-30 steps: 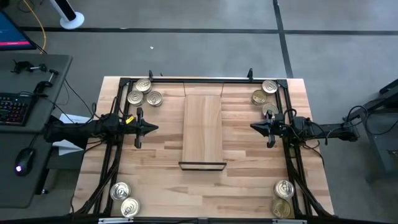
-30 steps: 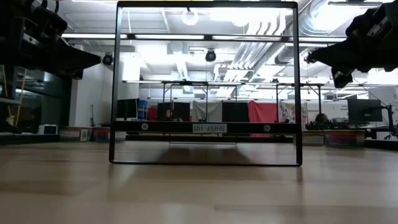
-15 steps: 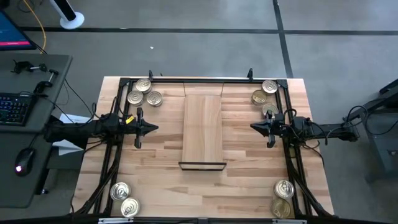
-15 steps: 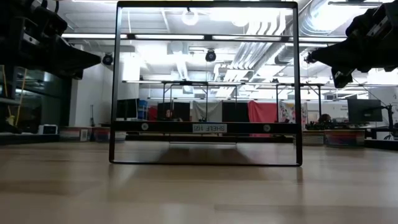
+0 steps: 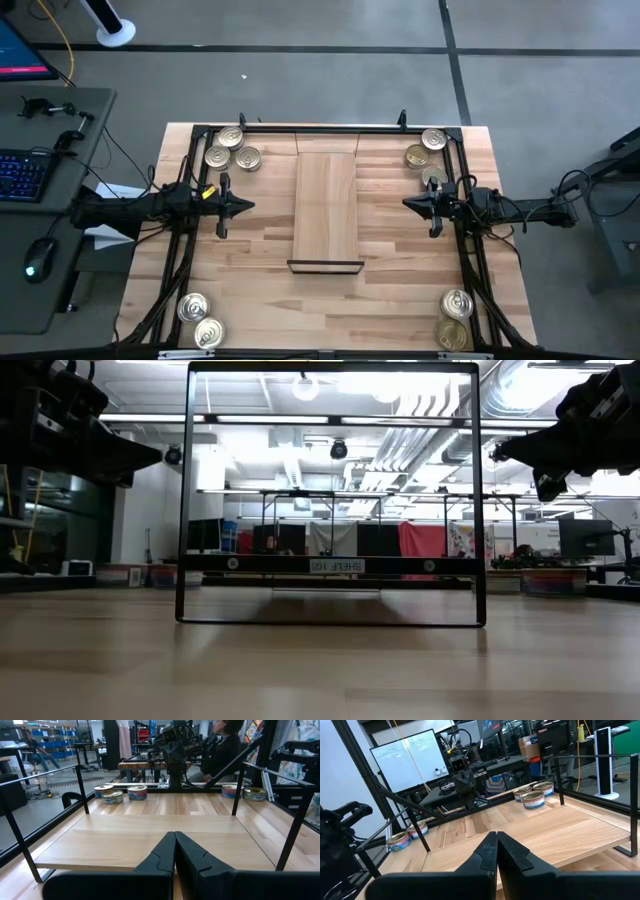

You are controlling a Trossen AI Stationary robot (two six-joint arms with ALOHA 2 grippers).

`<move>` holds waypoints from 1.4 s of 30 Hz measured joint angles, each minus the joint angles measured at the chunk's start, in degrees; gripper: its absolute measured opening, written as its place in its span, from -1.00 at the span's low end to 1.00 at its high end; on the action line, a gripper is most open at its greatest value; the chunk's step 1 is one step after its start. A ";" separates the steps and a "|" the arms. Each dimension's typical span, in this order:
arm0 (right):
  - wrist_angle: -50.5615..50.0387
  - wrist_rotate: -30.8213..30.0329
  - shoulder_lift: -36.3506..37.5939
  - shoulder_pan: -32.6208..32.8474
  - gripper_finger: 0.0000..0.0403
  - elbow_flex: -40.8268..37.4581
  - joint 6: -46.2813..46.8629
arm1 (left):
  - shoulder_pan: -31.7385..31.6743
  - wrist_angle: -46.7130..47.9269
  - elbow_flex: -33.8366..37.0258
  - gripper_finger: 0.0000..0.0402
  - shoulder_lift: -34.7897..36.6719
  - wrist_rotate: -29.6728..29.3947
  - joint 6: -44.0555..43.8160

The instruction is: Stack canned seafood by type on shelf

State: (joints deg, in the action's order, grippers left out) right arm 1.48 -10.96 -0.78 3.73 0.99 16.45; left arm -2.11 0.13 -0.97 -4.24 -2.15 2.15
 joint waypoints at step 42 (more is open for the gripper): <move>-51.22 -15.35 -37.11 -15.38 -1.00 36.90 27.80 | 0.01 0.02 0.00 -1.00 0.01 0.00 0.00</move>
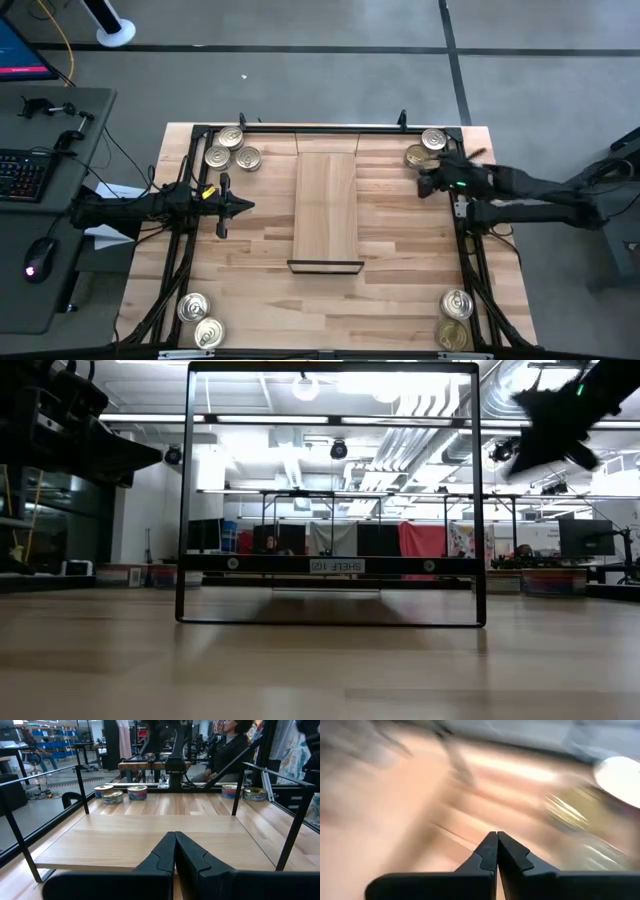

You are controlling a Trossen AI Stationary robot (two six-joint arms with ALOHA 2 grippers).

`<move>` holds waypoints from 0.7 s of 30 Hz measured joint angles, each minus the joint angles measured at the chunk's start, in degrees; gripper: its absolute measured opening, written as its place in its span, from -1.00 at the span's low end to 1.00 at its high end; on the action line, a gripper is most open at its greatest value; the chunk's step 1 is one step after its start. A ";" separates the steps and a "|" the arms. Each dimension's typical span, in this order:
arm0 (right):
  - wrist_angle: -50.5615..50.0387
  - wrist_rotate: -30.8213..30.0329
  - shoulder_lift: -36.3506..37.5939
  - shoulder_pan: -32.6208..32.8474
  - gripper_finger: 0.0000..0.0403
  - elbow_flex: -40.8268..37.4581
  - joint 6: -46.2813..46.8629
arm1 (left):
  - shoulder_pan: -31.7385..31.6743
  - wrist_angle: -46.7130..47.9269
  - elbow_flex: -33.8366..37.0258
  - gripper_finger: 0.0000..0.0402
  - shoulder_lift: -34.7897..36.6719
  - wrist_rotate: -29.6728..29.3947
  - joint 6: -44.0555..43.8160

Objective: Stack canned seafood by type on shelf
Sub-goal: Put the blue pink tuna can on the shelf

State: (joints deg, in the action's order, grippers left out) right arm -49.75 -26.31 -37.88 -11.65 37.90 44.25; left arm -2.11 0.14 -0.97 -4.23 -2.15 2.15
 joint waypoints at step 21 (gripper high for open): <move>3.68 2.38 -25.12 -21.16 -1.00 -5.82 17.84 | -0.01 -1.31 0.04 -1.00 -0.02 -0.04 0.00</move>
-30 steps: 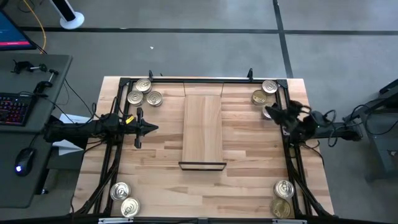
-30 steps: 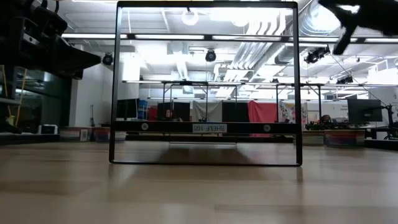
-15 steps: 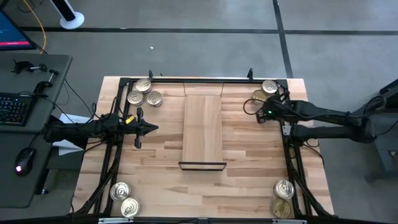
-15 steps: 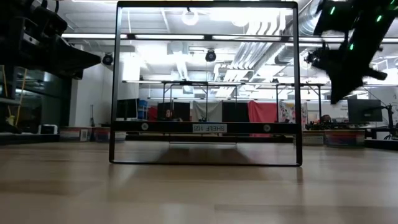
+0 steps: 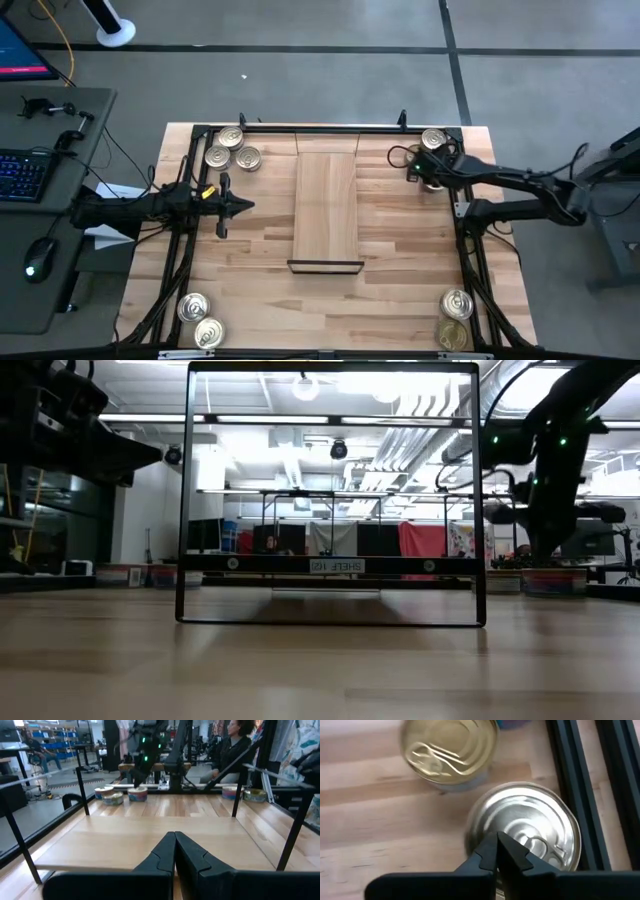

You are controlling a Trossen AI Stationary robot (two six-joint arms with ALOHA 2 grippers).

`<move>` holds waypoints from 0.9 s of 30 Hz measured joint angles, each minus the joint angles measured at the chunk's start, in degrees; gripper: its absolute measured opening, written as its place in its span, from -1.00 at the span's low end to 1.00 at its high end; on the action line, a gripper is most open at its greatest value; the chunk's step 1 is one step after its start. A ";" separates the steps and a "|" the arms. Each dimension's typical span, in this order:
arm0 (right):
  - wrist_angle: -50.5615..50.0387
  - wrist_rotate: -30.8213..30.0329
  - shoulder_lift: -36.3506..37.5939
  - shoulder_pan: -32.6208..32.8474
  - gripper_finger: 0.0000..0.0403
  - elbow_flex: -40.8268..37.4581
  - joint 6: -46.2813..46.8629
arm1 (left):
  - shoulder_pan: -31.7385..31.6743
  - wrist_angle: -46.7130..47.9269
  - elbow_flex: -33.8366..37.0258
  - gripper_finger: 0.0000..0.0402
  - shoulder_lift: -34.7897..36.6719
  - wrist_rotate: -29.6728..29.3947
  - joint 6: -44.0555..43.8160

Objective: Stack canned seafood by type on shelf
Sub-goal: Put the blue pink tuna can on the shelf

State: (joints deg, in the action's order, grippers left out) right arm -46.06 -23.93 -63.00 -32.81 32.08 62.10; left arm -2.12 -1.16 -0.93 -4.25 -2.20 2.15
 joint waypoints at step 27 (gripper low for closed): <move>12.55 6.90 -4.93 22.16 -1.00 -0.04 -0.40 | 0.80 -21.89 -8.71 -1.00 -26.07 -7.67 -45.27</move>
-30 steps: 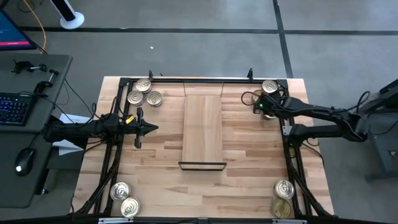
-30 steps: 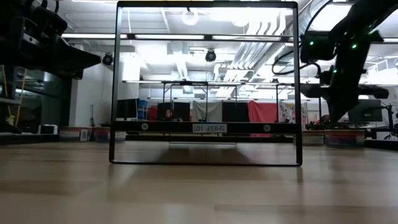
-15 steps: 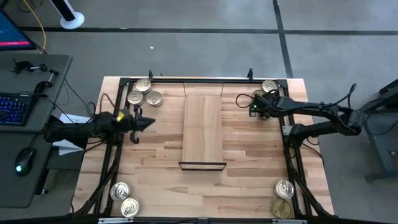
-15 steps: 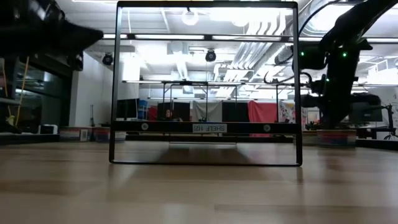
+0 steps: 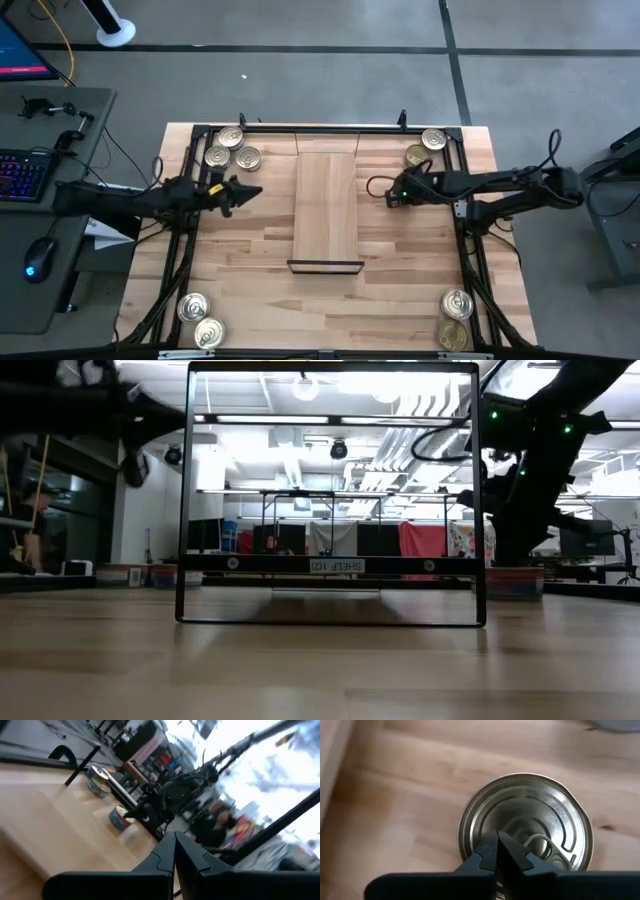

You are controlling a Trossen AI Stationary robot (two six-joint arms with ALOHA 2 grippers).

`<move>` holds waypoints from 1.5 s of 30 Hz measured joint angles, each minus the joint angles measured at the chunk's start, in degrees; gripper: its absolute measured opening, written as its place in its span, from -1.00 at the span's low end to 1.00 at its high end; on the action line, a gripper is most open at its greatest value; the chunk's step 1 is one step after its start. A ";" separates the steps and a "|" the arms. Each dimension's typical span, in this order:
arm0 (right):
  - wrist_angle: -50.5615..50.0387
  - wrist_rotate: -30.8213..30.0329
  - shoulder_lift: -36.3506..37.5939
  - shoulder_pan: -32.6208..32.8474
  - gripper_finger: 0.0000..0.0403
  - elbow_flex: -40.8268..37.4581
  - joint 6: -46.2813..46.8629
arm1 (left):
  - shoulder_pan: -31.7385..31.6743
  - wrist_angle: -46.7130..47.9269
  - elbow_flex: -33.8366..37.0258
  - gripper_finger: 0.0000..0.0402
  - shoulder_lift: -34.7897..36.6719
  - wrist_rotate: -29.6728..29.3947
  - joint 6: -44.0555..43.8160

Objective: Stack canned seafood by type on shelf
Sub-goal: Put the blue pink tuna can on the shelf

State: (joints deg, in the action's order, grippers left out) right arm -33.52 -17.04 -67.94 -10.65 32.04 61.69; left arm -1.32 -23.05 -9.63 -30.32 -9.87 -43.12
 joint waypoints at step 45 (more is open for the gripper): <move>-15.37 2.07 14.25 5.23 -1.00 -2.91 24.57 | -7.07 22.53 -87.38 -1.00 -101.99 16.99 54.78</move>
State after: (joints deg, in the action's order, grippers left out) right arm -48.89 -14.97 -53.69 -5.42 29.13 86.26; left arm -8.39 -0.51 -97.01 -132.31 7.12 11.66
